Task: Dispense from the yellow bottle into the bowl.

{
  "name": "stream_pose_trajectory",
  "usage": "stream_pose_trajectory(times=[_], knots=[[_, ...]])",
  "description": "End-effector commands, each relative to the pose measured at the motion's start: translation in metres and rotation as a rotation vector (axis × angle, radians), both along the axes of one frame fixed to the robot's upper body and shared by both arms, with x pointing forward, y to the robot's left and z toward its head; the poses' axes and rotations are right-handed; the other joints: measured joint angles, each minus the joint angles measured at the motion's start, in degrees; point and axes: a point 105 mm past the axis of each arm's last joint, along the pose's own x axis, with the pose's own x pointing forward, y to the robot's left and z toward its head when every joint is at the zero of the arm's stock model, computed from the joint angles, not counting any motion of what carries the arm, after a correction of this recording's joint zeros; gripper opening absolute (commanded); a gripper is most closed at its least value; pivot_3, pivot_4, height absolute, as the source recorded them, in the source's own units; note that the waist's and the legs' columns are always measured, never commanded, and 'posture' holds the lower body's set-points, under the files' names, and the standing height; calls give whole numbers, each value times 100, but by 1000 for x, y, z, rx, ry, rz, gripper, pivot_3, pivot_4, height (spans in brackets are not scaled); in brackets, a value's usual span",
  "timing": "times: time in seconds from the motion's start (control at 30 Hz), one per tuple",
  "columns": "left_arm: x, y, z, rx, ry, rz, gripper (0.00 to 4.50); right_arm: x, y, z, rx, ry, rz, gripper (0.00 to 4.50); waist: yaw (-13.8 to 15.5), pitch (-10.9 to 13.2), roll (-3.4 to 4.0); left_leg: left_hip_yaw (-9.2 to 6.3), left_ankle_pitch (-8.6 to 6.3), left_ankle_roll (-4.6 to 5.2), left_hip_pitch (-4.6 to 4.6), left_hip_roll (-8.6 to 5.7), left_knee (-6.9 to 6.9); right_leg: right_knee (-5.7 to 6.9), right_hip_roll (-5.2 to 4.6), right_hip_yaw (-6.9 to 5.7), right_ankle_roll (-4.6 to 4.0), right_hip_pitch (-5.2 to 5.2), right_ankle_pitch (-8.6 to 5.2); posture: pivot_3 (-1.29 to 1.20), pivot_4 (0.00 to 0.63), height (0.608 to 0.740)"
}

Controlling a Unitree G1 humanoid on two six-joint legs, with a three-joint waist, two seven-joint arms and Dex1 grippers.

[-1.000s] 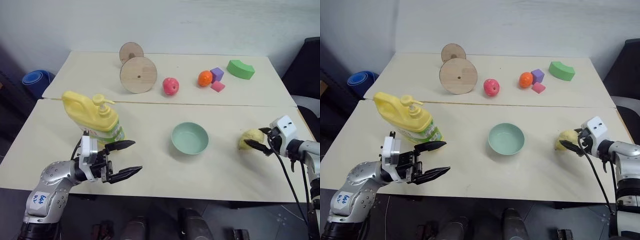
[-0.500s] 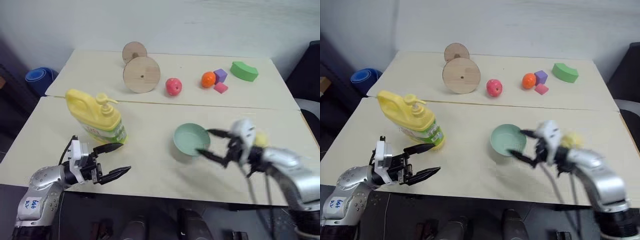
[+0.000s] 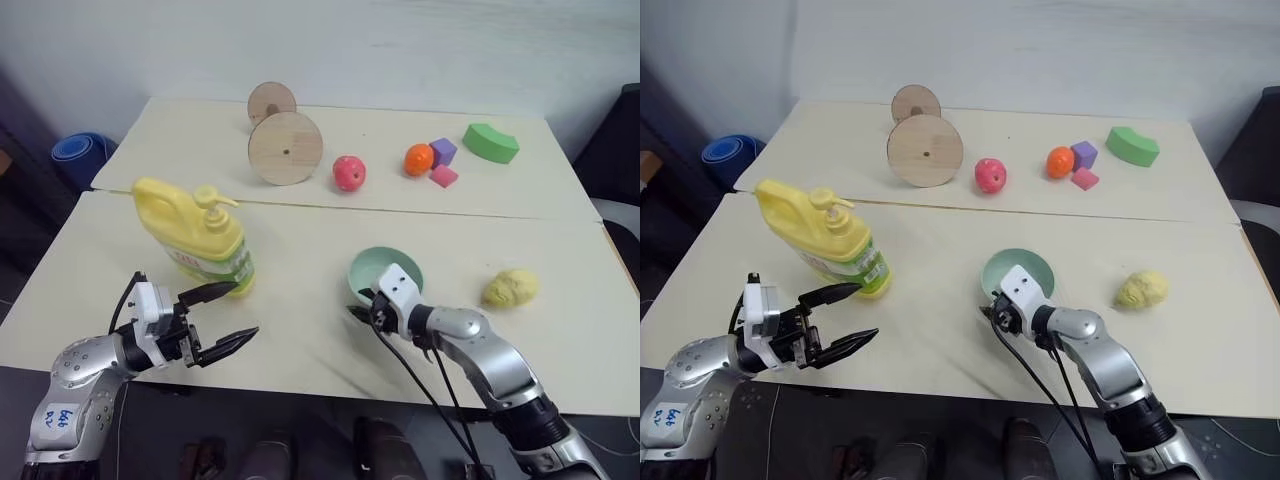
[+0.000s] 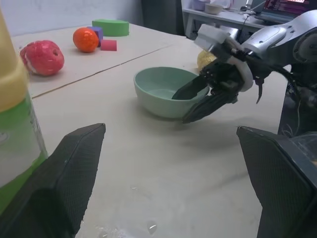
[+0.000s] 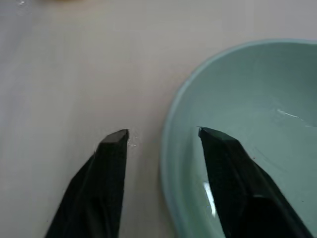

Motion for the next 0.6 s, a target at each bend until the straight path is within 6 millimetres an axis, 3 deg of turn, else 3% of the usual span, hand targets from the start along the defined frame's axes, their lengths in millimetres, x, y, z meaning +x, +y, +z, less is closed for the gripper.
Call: stream_pose_trajectory(times=[0.03,0.1,0.13,0.2,0.27,0.37,0.5,0.6], knots=[[-5,10,11,-32,-30,56,4500,1,13,15,24,-48,46,860,-14,0,0,0,-1,-1,3,2,-2,1,2,-1,-2,1,-1,0,150,740],[-7,17,15,-57,-26,94,4500,-1,16,22,21,-65,82,158,-17,0,0,0,-1,-3,3,6,-3,4,6,0,-4,-1,-2,0,150,740],[-9,22,18,-77,-20,116,4500,-3,19,25,14,-74,116,34,-18,0,-1,0,-1,-3,3,6,-2,5,6,0,-5,0,-2,0,150,740],[-12,30,25,-117,-17,152,4500,-8,23,31,-1,-91,188,34,-1,1,-2,0,-1,-3,4,6,-2,5,5,-1,-5,0,-3,0,150,740],[-15,45,52,-273,-44,217,4119,-12,29,46,-12,-128,302,0,2,3,-2,0,-1,-2,1,5,-1,4,4,0,-5,0,-3,0,150,740],[-16,61,89,-448,-91,264,3303,-9,33,64,-23,-155,365,0,3,7,-9,-3,-1,-1,-1,8,3,5,3,-1,-5,-1,-2,0,150,740],[-4,62,129,-388,-201,255,2027,-14,55,113,-81,-295,576,0,11,8,-8,-3,0,-4,2,3,6,15,4,-4,-6,-2,-3,0,150,740],[11,62,144,-336,-240,242,1102,-19,68,132,-108,-353,662,0,0,6,-10,-4,1,-6,3,2,3,17,8,-12,-6,-2,-3,0,150,740]])
